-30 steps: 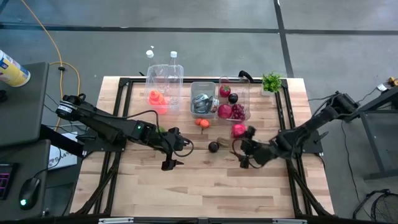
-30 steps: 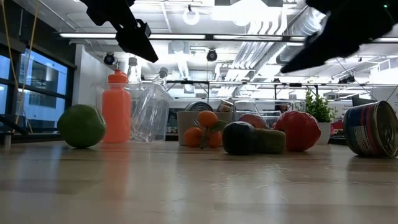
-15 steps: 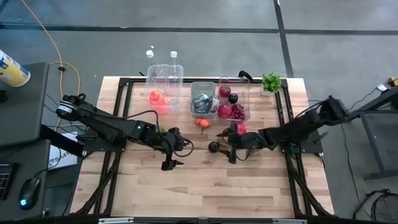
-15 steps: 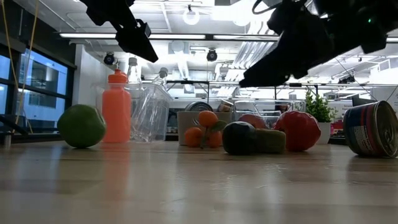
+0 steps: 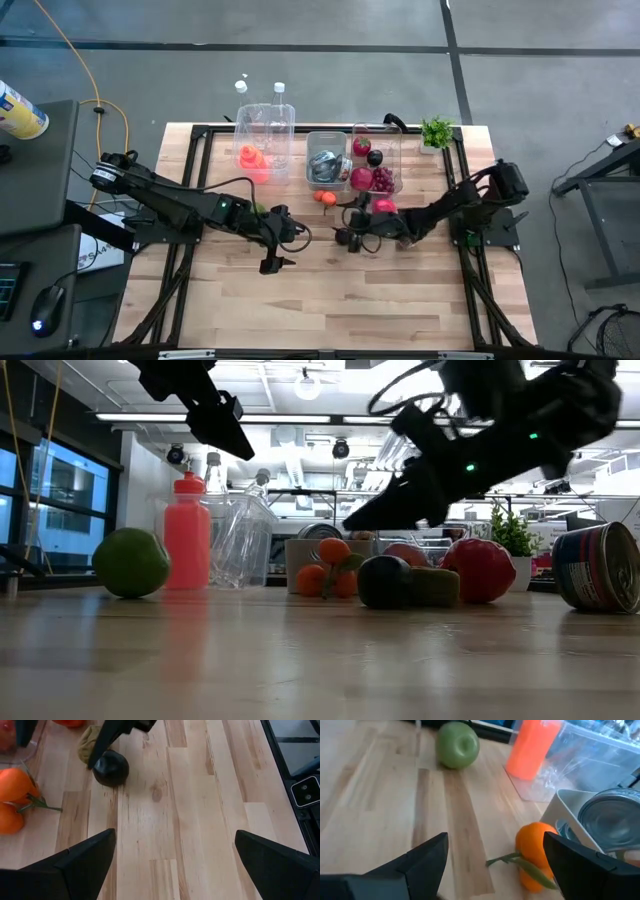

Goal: Pick & Place Food Item
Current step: Put the tangerine into the transparent bin

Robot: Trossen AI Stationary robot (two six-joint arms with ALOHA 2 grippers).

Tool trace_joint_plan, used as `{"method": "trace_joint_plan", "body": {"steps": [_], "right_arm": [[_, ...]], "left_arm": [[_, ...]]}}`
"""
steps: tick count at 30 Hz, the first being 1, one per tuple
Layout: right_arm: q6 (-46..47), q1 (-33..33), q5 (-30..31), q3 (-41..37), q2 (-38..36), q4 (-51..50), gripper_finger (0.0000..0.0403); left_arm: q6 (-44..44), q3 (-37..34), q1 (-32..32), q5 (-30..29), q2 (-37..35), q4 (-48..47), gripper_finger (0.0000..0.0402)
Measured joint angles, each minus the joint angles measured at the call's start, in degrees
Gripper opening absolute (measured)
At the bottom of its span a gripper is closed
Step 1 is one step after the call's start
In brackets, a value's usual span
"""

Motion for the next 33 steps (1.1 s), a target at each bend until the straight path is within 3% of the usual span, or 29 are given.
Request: {"method": "trace_joint_plan", "body": {"steps": [11,23,33], "right_arm": [[3.34,-4.32,0.25,7.78,1.35,-11.61,0.0313],[6.20,-6.05,0.06,7.78,1.76,-12.50,0.0313],[3.45,-6.40,1.65,7.94,6.03,-7.43,0.0313]], "left_arm": [[0.03,-0.02,0.00,0.02,0.00,0.00,0.0400],[-0.01,-0.02,0.00,0.04,0.01,-0.01,0.0400],[-0.01,-0.02,0.00,0.06,0.02,0.01,0.0400]]}}
